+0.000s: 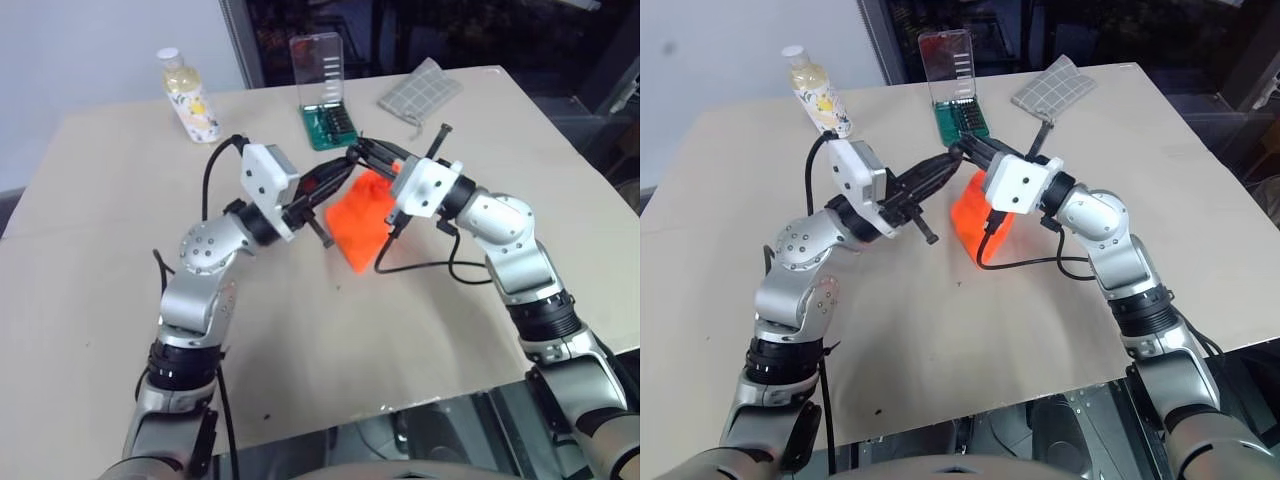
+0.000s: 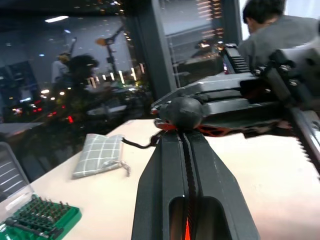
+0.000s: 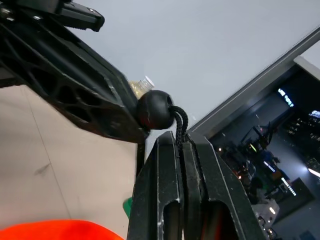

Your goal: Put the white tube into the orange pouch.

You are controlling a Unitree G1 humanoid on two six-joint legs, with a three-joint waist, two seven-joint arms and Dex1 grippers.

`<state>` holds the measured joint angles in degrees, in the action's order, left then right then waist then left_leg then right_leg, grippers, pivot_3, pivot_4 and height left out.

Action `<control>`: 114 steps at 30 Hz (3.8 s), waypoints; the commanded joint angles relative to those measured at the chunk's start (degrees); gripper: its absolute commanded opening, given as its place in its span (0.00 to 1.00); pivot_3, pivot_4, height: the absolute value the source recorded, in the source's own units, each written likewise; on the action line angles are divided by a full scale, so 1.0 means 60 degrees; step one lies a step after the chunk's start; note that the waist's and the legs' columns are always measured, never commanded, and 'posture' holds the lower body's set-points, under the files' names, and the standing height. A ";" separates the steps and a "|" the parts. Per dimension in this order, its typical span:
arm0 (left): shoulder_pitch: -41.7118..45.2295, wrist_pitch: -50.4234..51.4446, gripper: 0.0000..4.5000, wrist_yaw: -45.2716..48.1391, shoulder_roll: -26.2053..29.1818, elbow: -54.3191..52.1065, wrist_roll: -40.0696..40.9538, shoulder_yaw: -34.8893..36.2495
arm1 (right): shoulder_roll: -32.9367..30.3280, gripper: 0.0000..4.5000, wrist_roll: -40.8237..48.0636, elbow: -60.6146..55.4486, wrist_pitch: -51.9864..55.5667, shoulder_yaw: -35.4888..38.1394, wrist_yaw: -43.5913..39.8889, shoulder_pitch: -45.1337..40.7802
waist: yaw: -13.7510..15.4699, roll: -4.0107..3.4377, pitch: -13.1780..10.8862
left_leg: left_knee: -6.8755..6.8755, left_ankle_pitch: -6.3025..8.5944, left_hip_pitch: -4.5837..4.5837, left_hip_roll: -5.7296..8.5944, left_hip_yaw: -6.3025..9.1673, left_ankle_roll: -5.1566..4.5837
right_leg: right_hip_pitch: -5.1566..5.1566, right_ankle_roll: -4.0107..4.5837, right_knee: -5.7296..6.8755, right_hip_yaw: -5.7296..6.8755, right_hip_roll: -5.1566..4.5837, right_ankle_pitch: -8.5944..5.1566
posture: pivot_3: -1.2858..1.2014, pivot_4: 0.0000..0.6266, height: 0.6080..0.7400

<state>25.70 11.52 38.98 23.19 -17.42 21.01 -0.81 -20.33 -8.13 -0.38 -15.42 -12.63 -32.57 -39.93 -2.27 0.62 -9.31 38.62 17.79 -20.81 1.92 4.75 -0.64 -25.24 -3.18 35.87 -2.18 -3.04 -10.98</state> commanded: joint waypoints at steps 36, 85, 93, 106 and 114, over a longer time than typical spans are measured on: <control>0.0128 -0.1245 0.65 0.0753 -0.0073 0.0711 -0.0365 -0.0077 | -0.0063 0.00 0.0061 -0.0313 0.0042 0.0115 0.0034 -0.0028 | 0.0003 0.0001 0.0001 | 0.0002 0.0000 0.0001 0.0001 -0.0002 0.0000 | 0.0001 0.0000 0.0001 -0.0001 0.0001 0.0000 | 0.52 0.24 1.00; 0.0592 -0.1243 0.03 0.1417 -0.0087 0.1132 -0.0267 -0.0149 | 0.0138 0.00 -0.0077 -0.0372 -0.0075 -0.0227 -0.0241 0.0119 | -0.0002 0.0001 0.0001 | 0.0007 0.0000 0.0001 0.0003 -0.0003 0.0000 | 0.0001 0.0000 0.0004 -0.0002 0.0003 0.0000 | 0.52 0.24 1.00; 0.0466 -0.1453 0.03 0.1316 -0.0029 0.1375 -0.0526 -0.0166 | 0.0749 0.00 0.0870 -0.0517 0.0619 0.0629 0.0393 -0.0169 | -0.0003 0.0001 0.0001 | 0.0008 0.0000 0.0001 0.0001 -0.0002 0.0000 | 0.0000 0.0000 0.0007 -0.0002 0.0003 0.0000 | 0.52 0.24 1.00; 0.0409 -0.2018 0.03 0.1394 -0.0157 0.2052 -0.0805 -0.0386 | 0.2374 0.00 0.4463 -0.1218 0.3132 0.3163 0.2313 -0.1190 | -0.0003 0.0000 0.0001 | 0.0009 0.0000 0.0000 -0.0003 0.0004 0.0000 | 0.0000 0.0000 0.0010 -0.0001 0.0001 0.0000 | 0.52 0.24 1.00; 0.0109 -0.2247 0.03 0.1388 -0.0043 0.2225 -0.0906 -0.0436 | 0.3070 0.00 0.7795 -0.0901 0.4252 0.5643 0.4892 -0.2357 | 0.0019 -0.0010 0.0002 | 0.0006 0.0001 -0.0007 0.0001 0.0009 -0.0001 | -0.0001 0.0000 0.0007 0.0003 -0.0005 0.0000 | 0.52 0.24 1.00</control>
<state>26.01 -1.43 47.27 22.63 -3.30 15.84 -3.33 -1.98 34.03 -3.36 10.40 17.95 -6.55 -52.03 -2.15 0.56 -9.30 38.65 17.80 -20.86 1.94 4.81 -0.65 -25.25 -3.18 35.90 -2.15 -3.07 -10.98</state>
